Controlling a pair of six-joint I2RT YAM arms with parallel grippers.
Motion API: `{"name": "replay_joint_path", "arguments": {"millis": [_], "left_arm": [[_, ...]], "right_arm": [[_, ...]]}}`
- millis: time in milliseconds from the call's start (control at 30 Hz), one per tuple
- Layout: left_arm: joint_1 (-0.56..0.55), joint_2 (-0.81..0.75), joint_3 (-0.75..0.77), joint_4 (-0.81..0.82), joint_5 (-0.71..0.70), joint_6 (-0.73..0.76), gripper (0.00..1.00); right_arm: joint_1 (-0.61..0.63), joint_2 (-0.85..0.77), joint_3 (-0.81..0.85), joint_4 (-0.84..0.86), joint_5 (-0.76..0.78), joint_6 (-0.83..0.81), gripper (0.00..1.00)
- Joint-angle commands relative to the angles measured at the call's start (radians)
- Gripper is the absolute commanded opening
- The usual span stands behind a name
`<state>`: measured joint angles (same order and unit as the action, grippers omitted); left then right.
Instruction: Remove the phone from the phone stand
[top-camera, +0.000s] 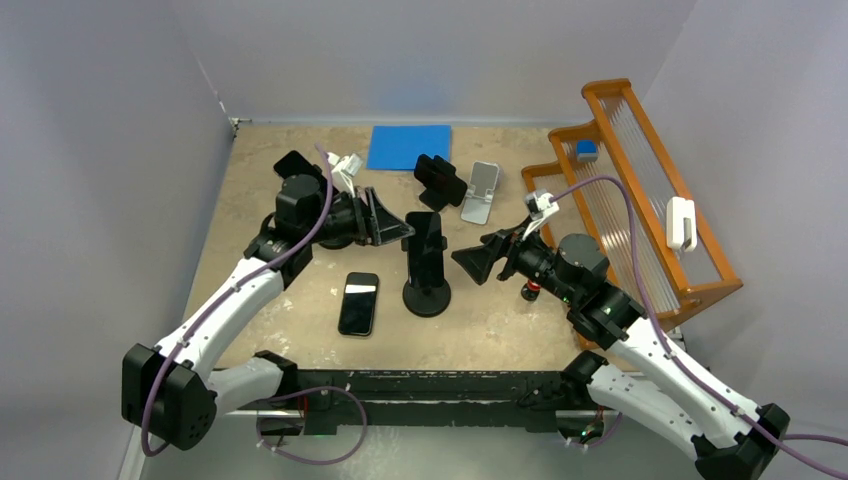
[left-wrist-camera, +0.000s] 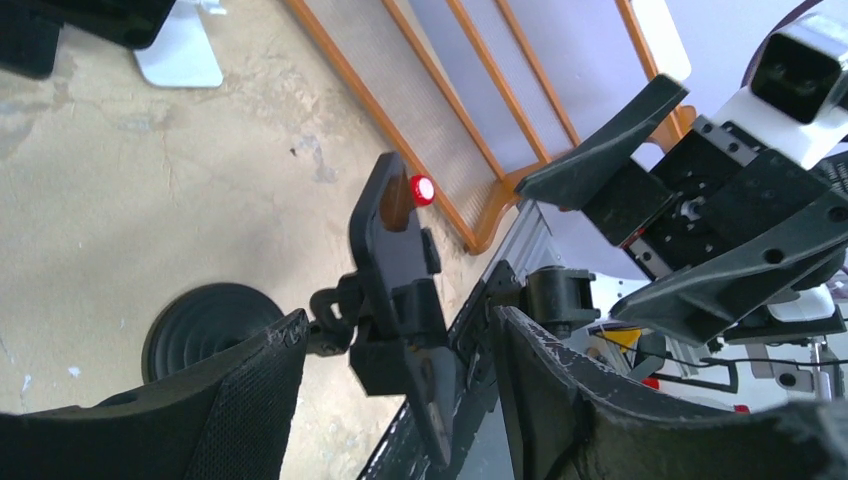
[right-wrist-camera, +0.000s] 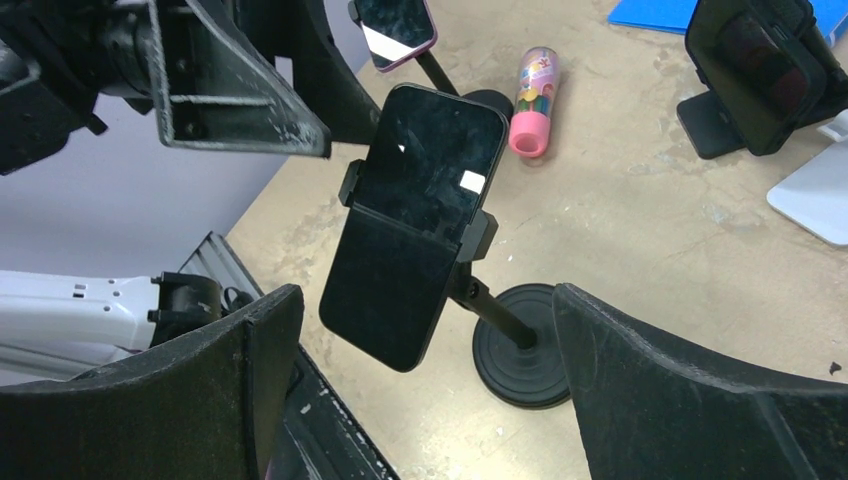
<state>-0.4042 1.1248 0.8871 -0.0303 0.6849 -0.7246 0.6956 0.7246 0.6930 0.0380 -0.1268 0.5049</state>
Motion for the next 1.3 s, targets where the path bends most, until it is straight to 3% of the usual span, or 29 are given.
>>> {"name": "replay_joint_path", "arguments": {"millis": [0, 500, 867, 1267], "left_arm": [[0.025, -0.038, -0.062, 0.069, 0.066, -0.025, 0.64], [0.057, -0.031, -0.172, 0.247, 0.200, -0.120, 0.56], [0.068, 0.014, -0.220, 0.382, 0.233, -0.170, 0.38], [0.069, 0.039, -0.205, 0.438, 0.262, -0.206, 0.43]], "right_arm": [[0.005, -0.011, -0.011, 0.087, -0.031, 0.012, 0.95], [0.005, -0.006, -0.033, 0.106, -0.049, 0.030, 0.94], [0.005, -0.004, -0.039, 0.108, -0.056, 0.027, 0.94], [0.005, 0.004, -0.039, 0.109, -0.051, 0.018, 0.94]]}}
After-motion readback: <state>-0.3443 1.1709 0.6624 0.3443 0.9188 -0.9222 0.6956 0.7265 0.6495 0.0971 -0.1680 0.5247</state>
